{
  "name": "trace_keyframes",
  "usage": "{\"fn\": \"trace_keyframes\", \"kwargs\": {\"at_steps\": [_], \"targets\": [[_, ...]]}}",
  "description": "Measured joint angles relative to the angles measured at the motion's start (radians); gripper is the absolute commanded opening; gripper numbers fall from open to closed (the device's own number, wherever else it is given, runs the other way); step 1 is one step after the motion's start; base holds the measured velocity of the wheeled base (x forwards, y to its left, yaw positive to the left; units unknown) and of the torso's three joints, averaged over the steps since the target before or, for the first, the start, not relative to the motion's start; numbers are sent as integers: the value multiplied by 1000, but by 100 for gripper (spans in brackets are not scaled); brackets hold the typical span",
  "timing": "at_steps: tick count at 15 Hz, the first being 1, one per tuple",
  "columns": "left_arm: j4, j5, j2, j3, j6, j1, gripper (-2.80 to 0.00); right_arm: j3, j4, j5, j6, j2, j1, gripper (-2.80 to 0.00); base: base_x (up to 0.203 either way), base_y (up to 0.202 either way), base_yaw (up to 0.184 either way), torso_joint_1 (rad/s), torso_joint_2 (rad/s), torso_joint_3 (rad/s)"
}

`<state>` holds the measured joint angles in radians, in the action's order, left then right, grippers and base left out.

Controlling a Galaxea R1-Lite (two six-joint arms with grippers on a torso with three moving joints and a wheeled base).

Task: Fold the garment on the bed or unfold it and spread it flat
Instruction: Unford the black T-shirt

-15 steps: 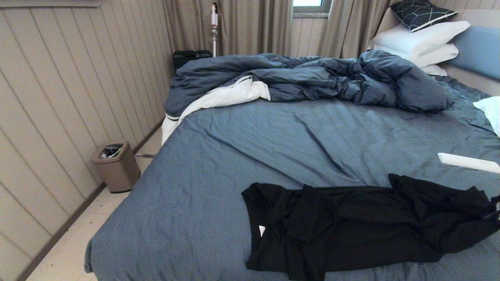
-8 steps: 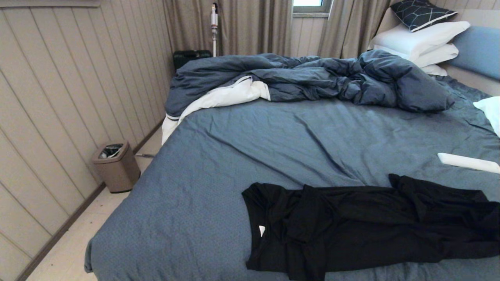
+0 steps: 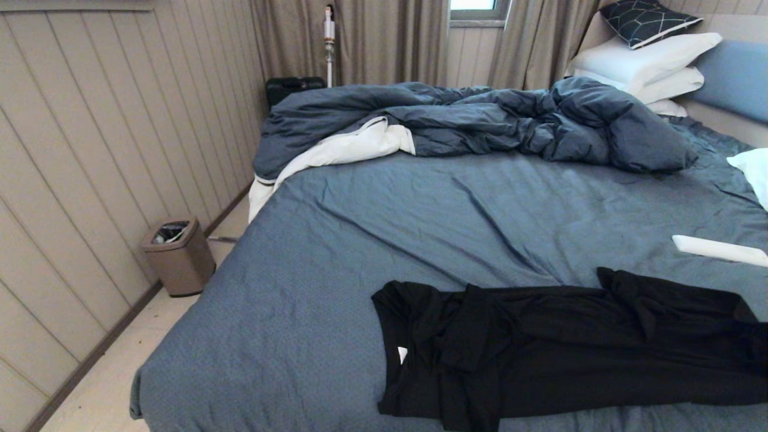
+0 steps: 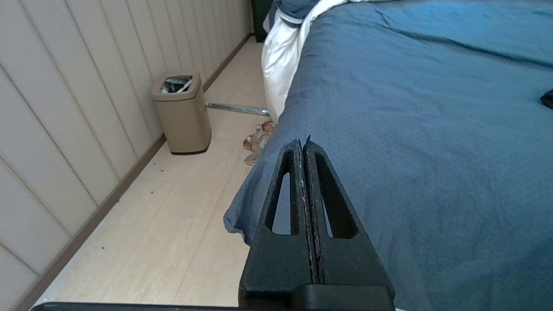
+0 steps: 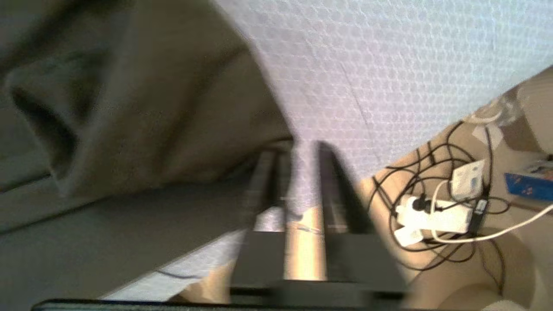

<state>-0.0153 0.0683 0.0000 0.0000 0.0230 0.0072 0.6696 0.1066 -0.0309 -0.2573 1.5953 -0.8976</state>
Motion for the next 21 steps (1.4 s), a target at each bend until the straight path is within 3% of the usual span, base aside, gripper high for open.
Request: {"fn": "trace_keyframes", "kwargs": {"at_steps": [8, 21], "targets": [[0, 0, 0, 0, 0, 0, -280, -28, -6, -165, 9, -41, -32, 0, 0, 0, 0, 0, 0, 0], [-1, 0, 0, 0, 0, 0, -280, -30, -10, -170, -3, -59, -37, 0, 0, 0, 0, 0, 0, 0]]}}
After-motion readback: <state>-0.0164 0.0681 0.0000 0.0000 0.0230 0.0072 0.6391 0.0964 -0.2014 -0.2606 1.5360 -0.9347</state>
